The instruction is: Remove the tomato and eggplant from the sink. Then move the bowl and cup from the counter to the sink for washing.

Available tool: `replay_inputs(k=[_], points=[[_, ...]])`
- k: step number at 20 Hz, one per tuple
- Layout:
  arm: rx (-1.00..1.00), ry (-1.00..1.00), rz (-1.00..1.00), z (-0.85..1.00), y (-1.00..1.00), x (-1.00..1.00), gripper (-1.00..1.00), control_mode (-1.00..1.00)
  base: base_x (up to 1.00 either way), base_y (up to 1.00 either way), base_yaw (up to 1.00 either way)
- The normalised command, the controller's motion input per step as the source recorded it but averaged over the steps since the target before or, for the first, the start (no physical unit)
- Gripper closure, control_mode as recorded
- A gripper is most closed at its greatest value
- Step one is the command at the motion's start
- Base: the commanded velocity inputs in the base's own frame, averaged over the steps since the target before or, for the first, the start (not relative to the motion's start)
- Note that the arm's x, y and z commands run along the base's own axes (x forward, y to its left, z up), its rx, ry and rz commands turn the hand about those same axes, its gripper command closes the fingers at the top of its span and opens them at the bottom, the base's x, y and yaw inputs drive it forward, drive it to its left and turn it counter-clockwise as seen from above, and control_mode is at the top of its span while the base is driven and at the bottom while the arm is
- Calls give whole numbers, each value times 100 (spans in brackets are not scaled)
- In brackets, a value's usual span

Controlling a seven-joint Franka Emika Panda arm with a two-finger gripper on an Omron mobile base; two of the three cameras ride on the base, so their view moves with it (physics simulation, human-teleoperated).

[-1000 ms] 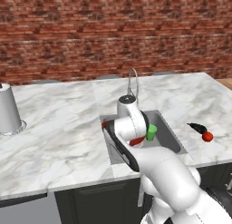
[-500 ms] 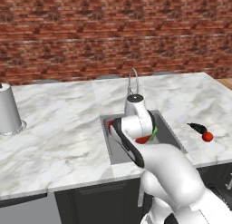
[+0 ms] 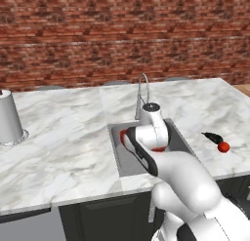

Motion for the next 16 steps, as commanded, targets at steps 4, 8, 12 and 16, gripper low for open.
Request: replay_inputs(k=[4, 8, 12, 16], points=[[5, 2, 0, -9, -11, 19, 100, -100, 0, 0, 0], [4, 1, 0, -8, -11, 19, 100, -100, 0, 0, 0], [2, 0, 0, -8, -12, 19, 100, -100, 0, 0, 0], [0, 0, 0, -7, -15, 16, 100, -100, 0, 0, 0]])
